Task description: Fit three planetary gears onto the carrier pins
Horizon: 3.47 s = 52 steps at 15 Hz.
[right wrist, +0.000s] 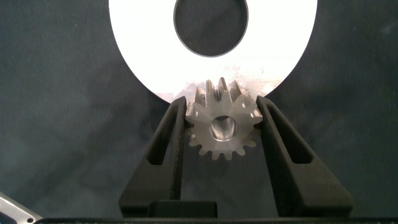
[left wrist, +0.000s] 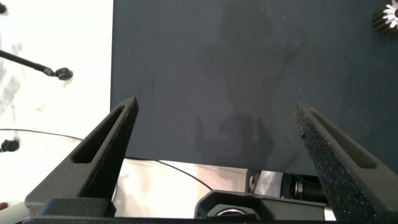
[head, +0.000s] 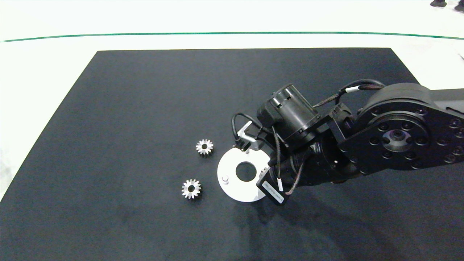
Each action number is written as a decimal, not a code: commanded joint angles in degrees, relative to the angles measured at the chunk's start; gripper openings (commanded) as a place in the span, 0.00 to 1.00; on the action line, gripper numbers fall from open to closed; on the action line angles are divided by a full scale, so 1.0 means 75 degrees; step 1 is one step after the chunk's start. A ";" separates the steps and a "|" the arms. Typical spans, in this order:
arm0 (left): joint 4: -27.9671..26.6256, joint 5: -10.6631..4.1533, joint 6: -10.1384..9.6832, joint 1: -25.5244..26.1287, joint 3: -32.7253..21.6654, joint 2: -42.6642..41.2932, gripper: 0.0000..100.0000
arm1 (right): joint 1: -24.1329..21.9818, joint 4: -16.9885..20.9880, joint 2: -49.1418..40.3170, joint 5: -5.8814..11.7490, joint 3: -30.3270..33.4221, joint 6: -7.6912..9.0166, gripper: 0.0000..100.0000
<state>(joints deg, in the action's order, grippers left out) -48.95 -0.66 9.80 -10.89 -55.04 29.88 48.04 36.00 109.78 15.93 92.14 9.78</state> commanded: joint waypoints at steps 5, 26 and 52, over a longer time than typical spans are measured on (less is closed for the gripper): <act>-0.0036 -0.0006 0.0017 -0.0002 0.0003 -0.0023 1.00 | 0.0016 0.0017 0.0012 0.0008 -0.0004 -0.0003 0.16; -0.0060 -0.0006 0.0029 0.0010 0.0038 -0.0164 1.00 | -0.0007 0.0017 0.0070 0.0020 -0.0086 -0.0015 0.16; 0.0034 0.0041 0.0650 0.0034 -0.0314 0.0458 1.00 | -0.0230 0.0017 -0.0703 0.0653 -0.0191 -0.0061 1.00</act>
<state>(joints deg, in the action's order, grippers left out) -48.35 -0.33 14.43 -10.72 -56.28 30.78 47.30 35.91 107.87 19.13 90.99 9.31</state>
